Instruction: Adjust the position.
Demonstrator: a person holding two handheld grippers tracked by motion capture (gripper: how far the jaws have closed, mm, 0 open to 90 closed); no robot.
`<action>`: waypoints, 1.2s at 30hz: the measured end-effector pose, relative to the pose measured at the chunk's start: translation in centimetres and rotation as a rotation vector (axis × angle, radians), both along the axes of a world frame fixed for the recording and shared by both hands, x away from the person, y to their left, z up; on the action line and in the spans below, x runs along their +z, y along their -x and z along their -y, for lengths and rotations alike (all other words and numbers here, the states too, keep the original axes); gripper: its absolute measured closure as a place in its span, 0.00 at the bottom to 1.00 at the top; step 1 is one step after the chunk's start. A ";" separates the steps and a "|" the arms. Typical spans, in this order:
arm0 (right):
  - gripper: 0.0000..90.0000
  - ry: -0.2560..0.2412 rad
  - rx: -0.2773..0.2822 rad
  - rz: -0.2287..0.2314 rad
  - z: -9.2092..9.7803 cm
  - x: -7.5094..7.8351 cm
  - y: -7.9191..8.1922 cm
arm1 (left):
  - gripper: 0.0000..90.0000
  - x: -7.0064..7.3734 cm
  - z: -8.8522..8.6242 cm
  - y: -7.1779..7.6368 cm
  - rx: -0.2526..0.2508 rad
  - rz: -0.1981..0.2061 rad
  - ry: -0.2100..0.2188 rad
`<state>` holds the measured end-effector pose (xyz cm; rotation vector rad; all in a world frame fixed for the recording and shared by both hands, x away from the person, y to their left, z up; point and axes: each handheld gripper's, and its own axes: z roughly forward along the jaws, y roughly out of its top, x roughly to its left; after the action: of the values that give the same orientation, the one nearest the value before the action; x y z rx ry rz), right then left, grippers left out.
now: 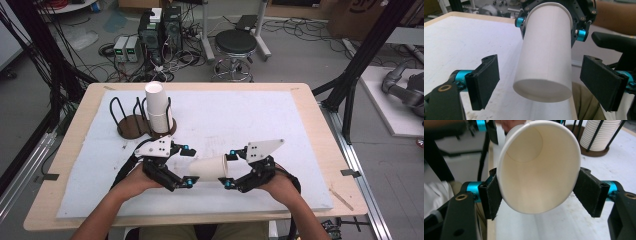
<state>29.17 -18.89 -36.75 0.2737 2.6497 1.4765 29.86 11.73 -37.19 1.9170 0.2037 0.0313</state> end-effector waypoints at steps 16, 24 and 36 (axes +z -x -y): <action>0.30 0.391 0.102 0.047 -4.8 3.2 -0.8 | 0.20 -0.4 2.1 -0.3 -0.042 -0.005 -0.243; 0.30 0.488 0.140 0.049 -6.4 3.1 -0.5 | 0.23 -0.9 3.2 -0.3 -0.080 -0.027 -0.307; 0.30 0.589 0.154 0.066 -7.5 2.9 0.0 | 0.36 -1.7 4.1 -0.3 -0.138 -0.040 -0.363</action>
<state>29.18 -11.38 -33.81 -0.0295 2.9428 0.6532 30.20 7.64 -38.93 2.2906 0.0955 -0.0666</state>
